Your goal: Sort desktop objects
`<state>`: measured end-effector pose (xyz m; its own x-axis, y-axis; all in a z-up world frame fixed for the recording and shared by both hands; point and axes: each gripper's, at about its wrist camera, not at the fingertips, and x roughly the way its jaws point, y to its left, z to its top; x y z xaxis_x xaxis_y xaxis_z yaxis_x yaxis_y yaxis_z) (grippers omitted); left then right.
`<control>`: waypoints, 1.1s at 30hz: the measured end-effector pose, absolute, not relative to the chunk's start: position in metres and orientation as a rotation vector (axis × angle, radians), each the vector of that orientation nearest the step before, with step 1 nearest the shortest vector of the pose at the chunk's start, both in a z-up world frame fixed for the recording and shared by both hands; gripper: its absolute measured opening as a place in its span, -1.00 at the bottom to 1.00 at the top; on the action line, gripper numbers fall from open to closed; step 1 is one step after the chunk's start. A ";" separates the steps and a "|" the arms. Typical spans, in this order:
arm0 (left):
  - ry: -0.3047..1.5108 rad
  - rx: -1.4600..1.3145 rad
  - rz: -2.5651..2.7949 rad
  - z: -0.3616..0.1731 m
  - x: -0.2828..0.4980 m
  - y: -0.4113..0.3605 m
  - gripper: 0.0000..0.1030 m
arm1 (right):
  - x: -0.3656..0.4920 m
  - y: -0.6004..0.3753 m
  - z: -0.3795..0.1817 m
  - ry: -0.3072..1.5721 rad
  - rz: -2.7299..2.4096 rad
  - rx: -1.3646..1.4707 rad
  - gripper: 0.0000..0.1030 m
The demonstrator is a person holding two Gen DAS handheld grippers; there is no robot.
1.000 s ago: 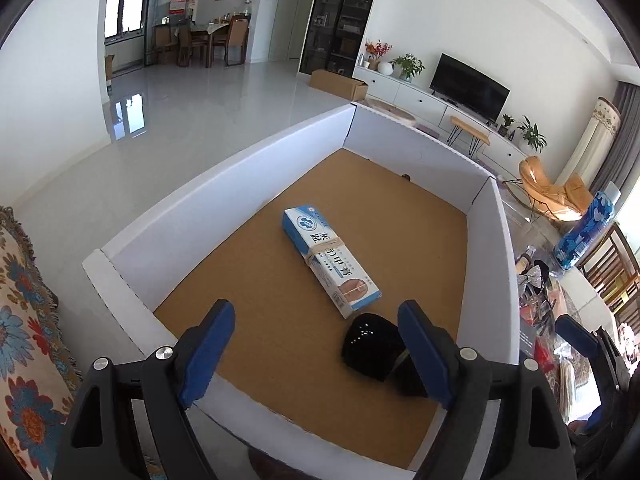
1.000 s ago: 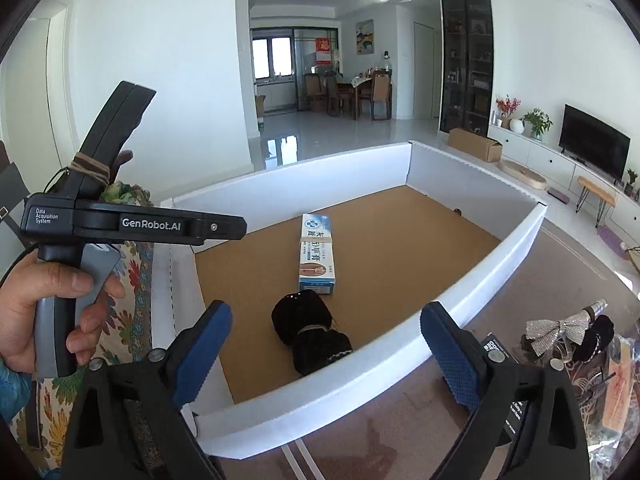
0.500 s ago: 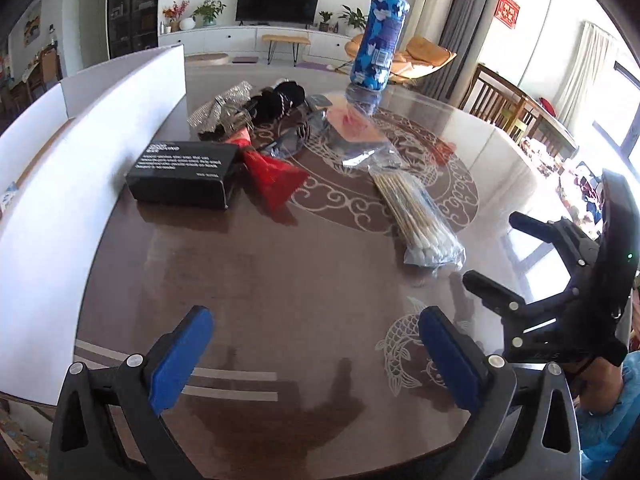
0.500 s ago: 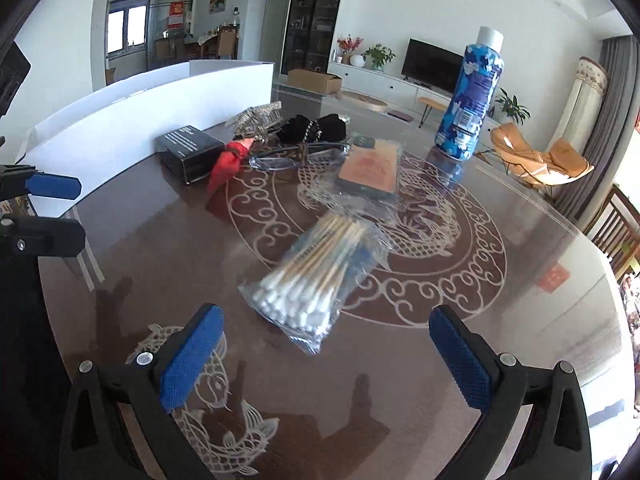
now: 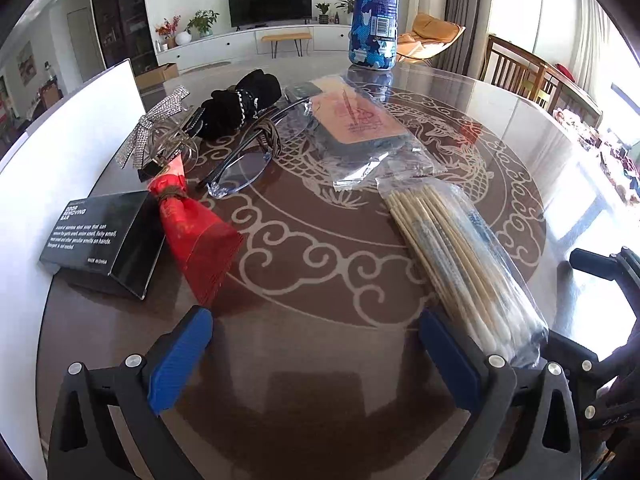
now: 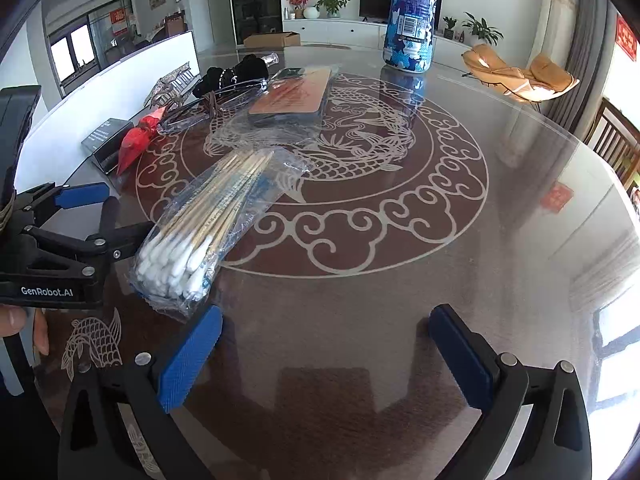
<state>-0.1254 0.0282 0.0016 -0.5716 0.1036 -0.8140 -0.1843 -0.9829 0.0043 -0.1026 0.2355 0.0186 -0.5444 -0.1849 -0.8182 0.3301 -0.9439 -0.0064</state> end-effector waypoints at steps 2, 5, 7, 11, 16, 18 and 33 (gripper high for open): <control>0.134 -1.360 2.642 0.003 -0.144 0.029 1.00 | -0.107 0.234 0.019 0.228 -2.522 1.309 1.00; 0.129 -1.363 2.645 0.004 -0.153 0.027 1.00 | -0.105 0.234 0.023 0.227 -2.521 1.311 1.00; 0.130 -1.365 2.644 0.007 -0.157 0.027 1.00 | -0.106 0.233 0.023 0.227 -2.522 1.309 1.00; 0.130 -1.365 2.644 0.006 -0.159 0.027 1.00 | -0.108 0.233 0.021 0.227 -2.524 1.307 1.00; 0.130 -1.364 2.644 0.006 -0.157 0.026 1.00 | -0.108 0.233 0.020 0.227 -2.525 1.307 1.00; 0.130 -1.364 2.644 0.005 -0.157 0.026 1.00 | -0.108 0.233 0.020 0.227 -2.525 1.306 1.00; 0.129 -1.363 2.644 0.005 -0.158 0.025 1.00 | -0.108 0.233 0.019 0.228 -2.526 1.305 1.00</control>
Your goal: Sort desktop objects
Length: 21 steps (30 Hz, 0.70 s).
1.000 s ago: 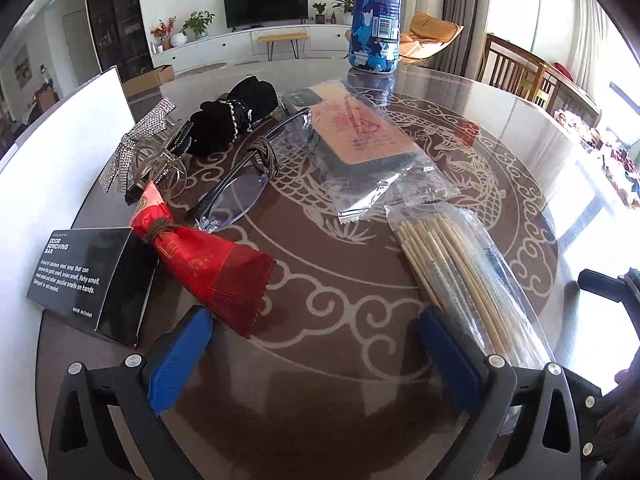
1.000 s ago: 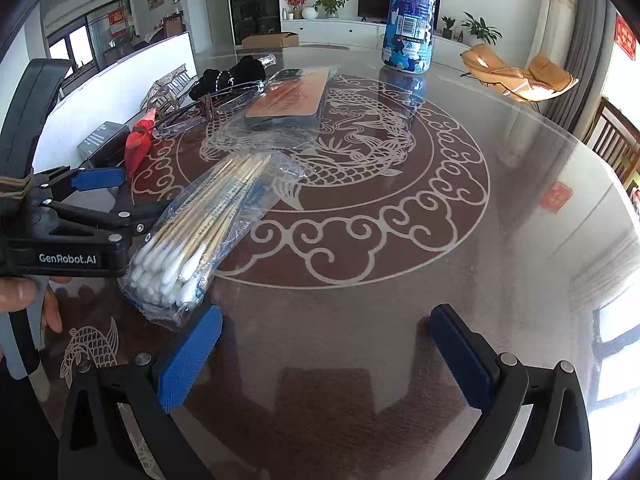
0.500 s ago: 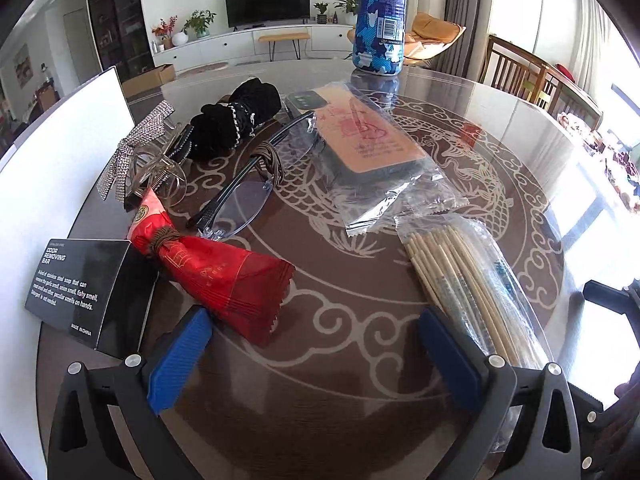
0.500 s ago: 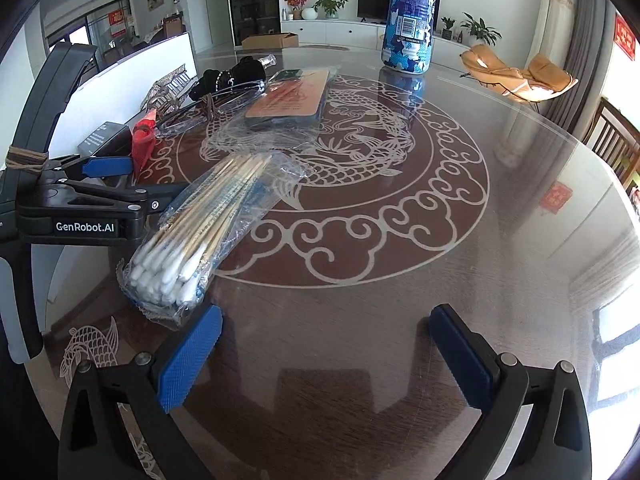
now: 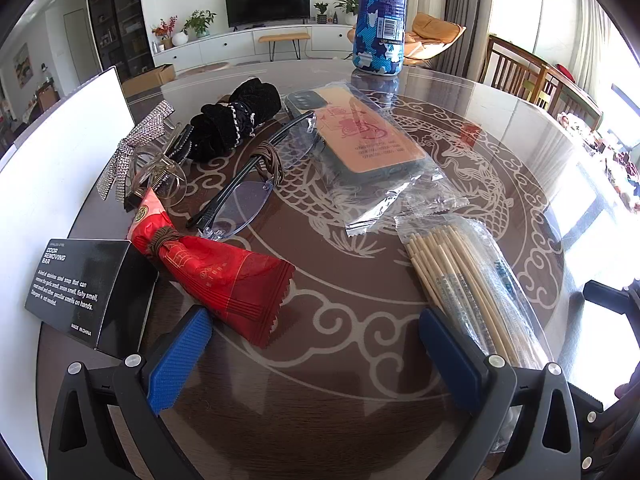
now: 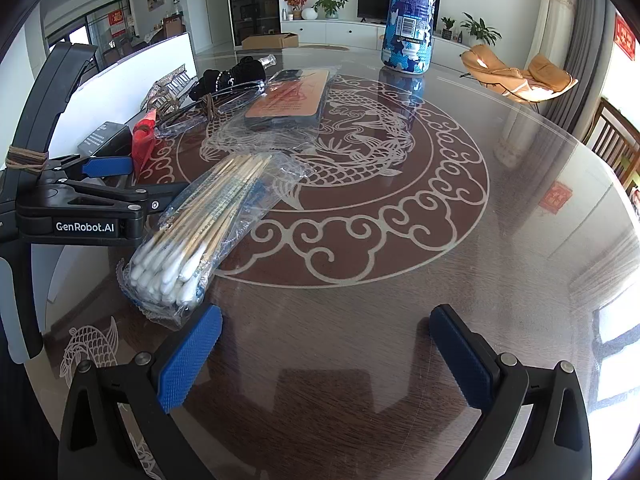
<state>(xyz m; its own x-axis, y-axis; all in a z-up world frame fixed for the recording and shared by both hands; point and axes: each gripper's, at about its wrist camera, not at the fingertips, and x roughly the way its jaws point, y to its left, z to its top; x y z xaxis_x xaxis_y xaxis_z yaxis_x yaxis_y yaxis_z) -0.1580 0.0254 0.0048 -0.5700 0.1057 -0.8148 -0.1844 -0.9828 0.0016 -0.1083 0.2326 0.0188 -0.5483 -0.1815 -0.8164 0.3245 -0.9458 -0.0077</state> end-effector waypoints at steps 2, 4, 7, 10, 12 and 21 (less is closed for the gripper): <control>0.129 -1.364 2.644 0.004 -0.156 0.026 1.00 | -0.108 0.233 0.019 0.228 -2.526 1.305 1.00; 0.129 -1.363 2.644 0.004 -0.156 0.026 1.00 | -0.109 0.232 0.019 0.228 -2.526 1.305 1.00; 0.129 -1.363 2.644 0.004 -0.156 0.026 1.00 | -0.109 0.232 0.019 0.228 -2.526 1.305 1.00; 0.129 -1.363 2.644 0.004 -0.156 0.026 1.00 | -0.109 0.232 0.019 0.228 -2.526 1.304 1.00; 0.129 -1.363 2.644 0.004 -0.156 0.026 1.00 | -0.109 0.232 0.019 0.228 -2.526 1.304 1.00; 0.129 -1.363 2.644 0.005 -0.158 0.025 1.00 | -0.109 0.232 0.019 0.228 -2.526 1.304 1.00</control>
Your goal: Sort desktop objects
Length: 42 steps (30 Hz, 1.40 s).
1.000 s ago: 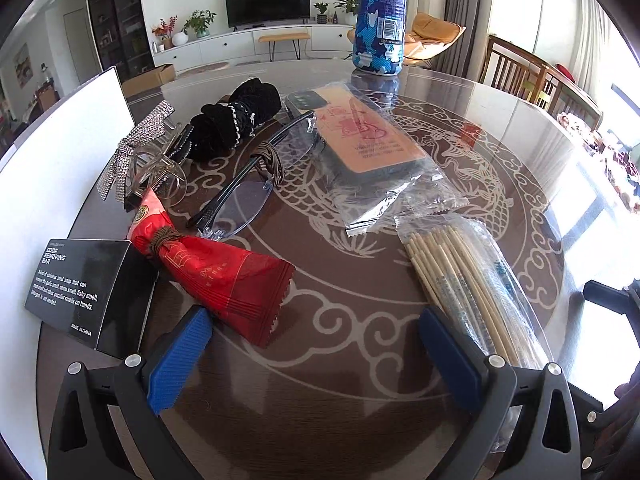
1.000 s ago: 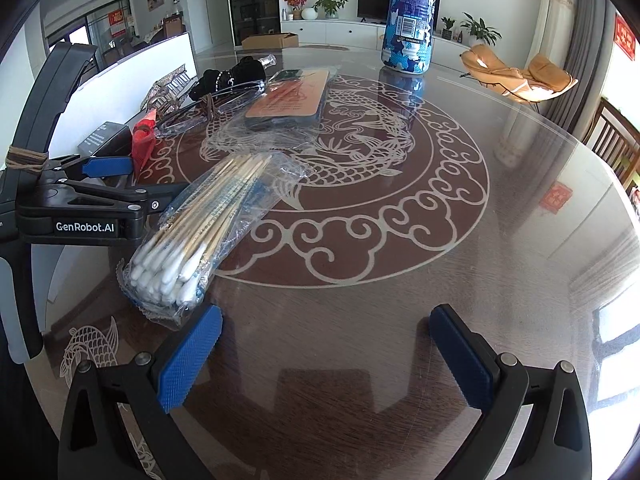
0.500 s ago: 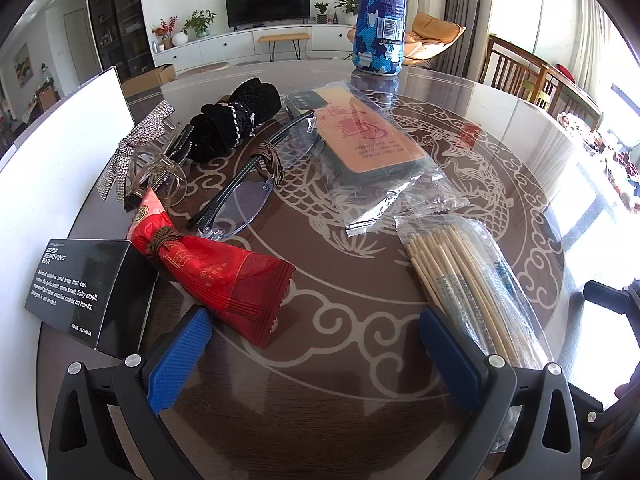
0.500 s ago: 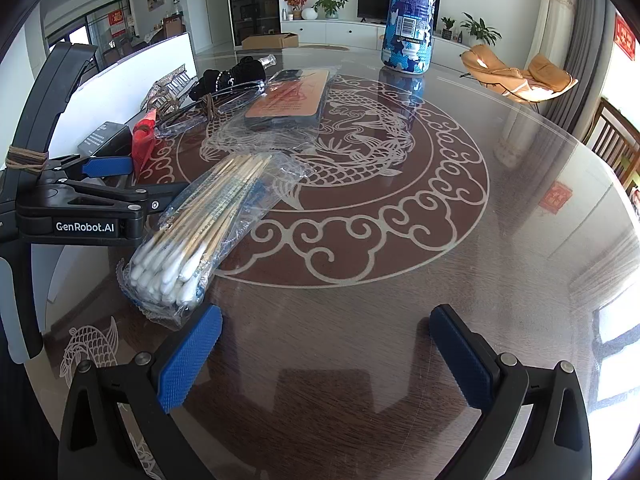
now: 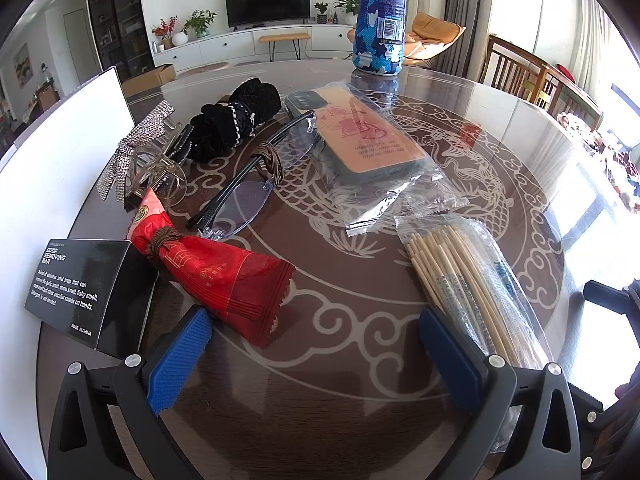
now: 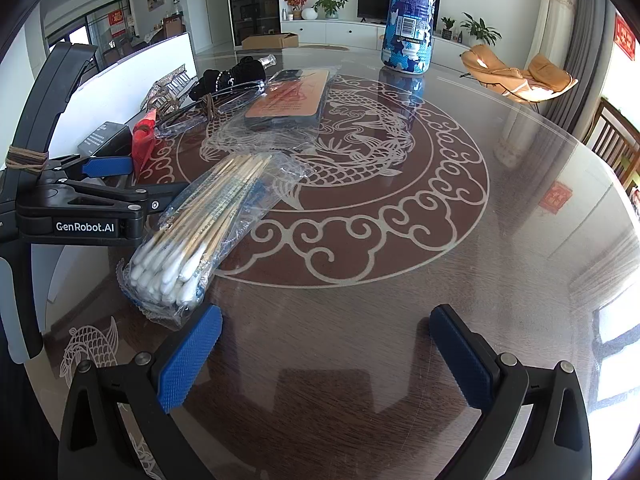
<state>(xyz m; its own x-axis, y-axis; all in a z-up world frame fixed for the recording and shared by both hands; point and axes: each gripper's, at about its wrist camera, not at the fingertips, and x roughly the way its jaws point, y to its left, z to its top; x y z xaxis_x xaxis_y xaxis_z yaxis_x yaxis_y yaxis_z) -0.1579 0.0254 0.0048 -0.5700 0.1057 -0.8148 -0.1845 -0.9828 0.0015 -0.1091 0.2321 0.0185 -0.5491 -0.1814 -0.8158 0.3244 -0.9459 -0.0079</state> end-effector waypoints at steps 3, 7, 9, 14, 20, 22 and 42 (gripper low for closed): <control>0.129 -1.363 2.644 0.005 -0.158 0.025 1.00 | -0.109 0.232 0.019 0.228 -2.526 1.304 1.00; 0.129 -1.363 2.644 0.004 -0.157 0.026 1.00 | -0.110 0.231 0.019 0.228 -2.527 1.304 1.00; 0.129 -1.363 2.644 0.004 -0.156 0.026 1.00 | -0.109 0.232 0.019 0.228 -2.527 1.304 1.00; 0.129 -1.363 2.644 0.004 -0.157 0.025 1.00 | -0.110 0.232 0.019 0.228 -2.527 1.304 1.00; 0.128 -1.363 2.644 0.004 -0.156 0.026 1.00 | -0.110 0.232 0.019 0.228 -2.527 1.304 1.00; 0.128 -1.363 2.644 0.004 -0.156 0.025 1.00 | -0.111 0.231 0.019 0.228 -2.527 1.304 1.00; 0.128 -1.363 2.644 0.004 -0.156 0.025 1.00 | -0.110 0.232 0.019 0.228 -2.527 1.303 1.00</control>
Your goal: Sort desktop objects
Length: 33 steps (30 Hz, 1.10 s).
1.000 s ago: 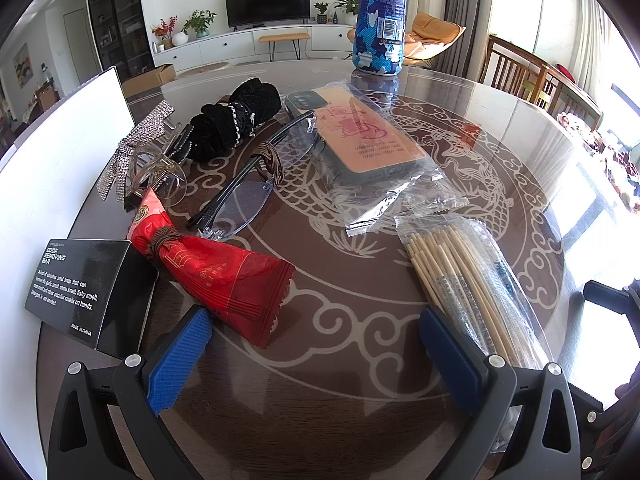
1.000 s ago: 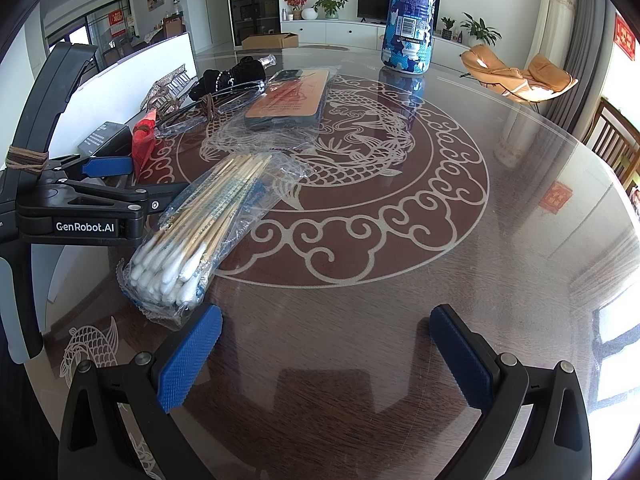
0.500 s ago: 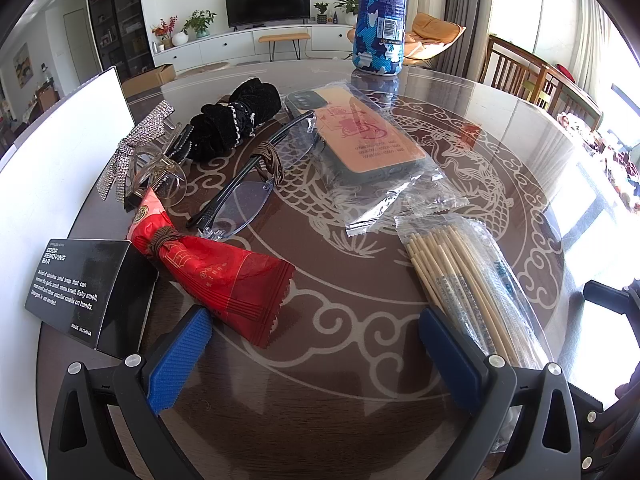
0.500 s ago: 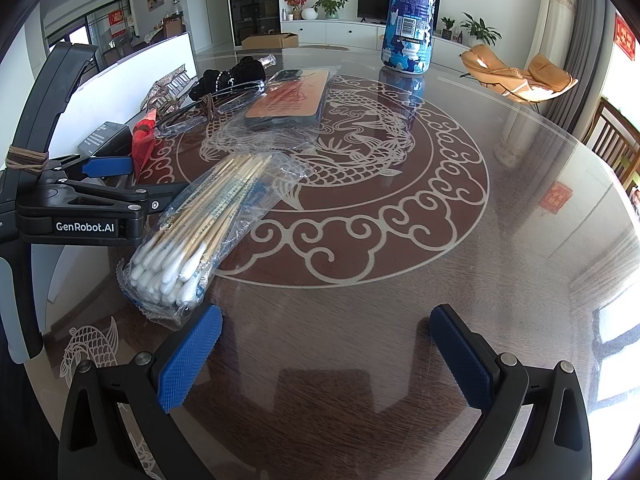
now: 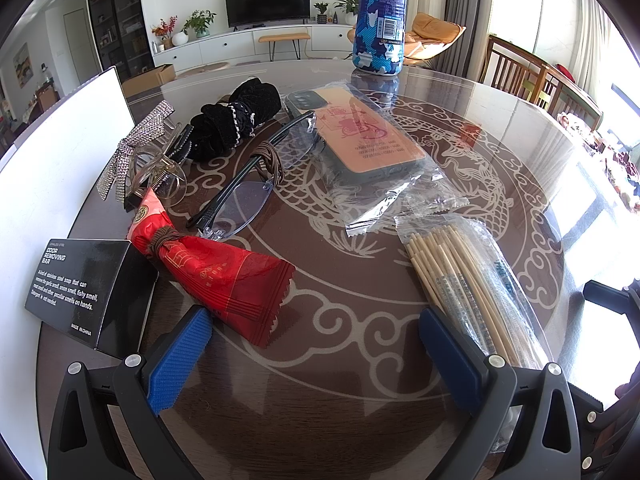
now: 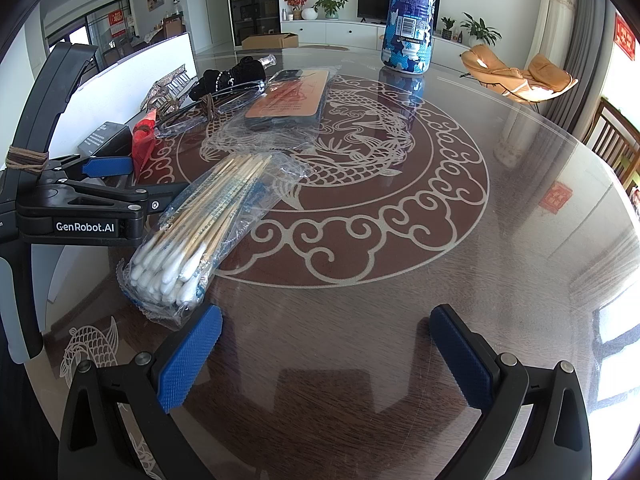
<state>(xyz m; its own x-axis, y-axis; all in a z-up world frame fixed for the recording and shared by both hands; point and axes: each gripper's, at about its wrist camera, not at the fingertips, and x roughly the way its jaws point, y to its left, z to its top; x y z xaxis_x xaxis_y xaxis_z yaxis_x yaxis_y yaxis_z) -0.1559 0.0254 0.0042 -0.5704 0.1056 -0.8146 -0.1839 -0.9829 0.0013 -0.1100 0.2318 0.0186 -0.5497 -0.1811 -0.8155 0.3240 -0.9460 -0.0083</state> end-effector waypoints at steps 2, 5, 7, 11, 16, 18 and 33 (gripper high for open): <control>0.128 -1.363 2.644 0.004 -0.154 0.026 1.00 | -0.110 0.232 0.019 0.228 -2.527 1.303 1.00; 0.128 -1.363 2.644 0.004 -0.155 0.026 1.00 | -0.110 0.232 0.019 0.228 -2.527 1.303 1.00; 0.128 -1.363 2.644 0.004 -0.155 0.026 1.00 | -0.110 0.232 0.019 0.228 -2.527 1.303 1.00; 0.128 -1.363 2.644 0.004 -0.156 0.025 1.00 | -0.110 0.232 0.019 0.228 -2.527 1.303 1.00; 0.128 -1.363 2.645 0.004 -0.156 0.025 1.00 | -0.110 0.232 0.019 0.228 -2.527 1.303 1.00; 0.128 -1.363 2.645 0.005 -0.158 0.025 1.00 | -0.110 0.232 0.019 0.228 -2.527 1.303 1.00; 0.127 -1.363 2.645 0.005 -0.158 0.024 1.00 | -0.110 0.232 0.019 0.228 -2.527 1.303 1.00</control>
<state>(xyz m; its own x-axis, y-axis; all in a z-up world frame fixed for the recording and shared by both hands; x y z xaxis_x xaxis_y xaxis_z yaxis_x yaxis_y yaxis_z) -0.1577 0.0243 0.0046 -0.5706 0.1053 -0.8144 -0.1830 -0.9831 0.0011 -0.1099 0.2321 0.0187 -0.5499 -0.1813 -0.8153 0.3241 -0.9460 -0.0082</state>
